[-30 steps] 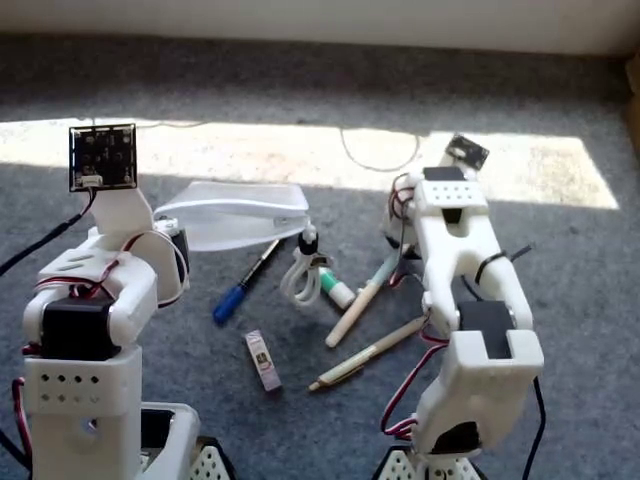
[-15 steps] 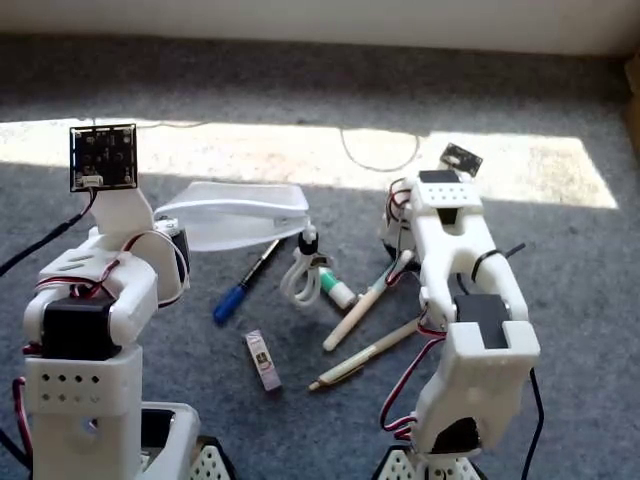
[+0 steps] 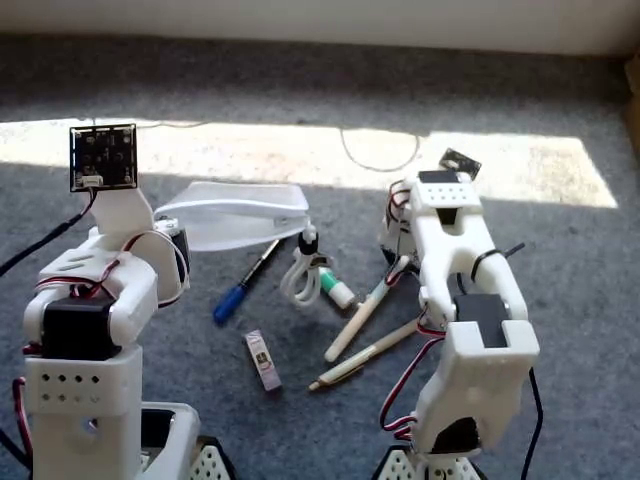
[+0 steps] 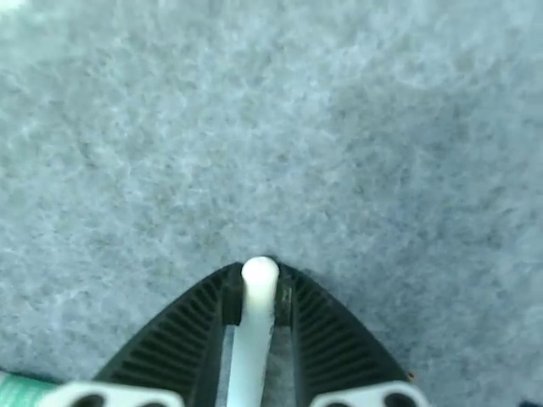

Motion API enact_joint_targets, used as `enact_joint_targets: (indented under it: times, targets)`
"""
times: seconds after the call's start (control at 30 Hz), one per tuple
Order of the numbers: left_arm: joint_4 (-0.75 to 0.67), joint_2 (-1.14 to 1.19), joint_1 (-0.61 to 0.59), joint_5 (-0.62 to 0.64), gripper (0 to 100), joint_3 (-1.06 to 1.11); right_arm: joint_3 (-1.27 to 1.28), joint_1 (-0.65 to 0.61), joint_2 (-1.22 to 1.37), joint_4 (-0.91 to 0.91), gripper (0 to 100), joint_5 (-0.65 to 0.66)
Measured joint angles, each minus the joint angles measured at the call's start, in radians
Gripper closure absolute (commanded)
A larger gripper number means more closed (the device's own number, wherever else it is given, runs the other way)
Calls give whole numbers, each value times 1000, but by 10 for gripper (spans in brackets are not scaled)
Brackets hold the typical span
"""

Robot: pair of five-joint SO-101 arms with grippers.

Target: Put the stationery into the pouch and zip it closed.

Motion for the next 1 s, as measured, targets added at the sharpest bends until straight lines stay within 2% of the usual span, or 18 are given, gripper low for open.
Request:
enact_joint_targets:
  times: [0.17, 0.63, 1.0]
  targets:
    - [0, 0, 0, 0, 993, 0, -20, 0, -38, 58, 994, 0]
    - [0, 0, 0, 0, 993, 0, 95, -2, -407, 75, 994, 0]
    - [0, 0, 0, 0, 993, 0, 101, -72, -624, 75, 994, 0]
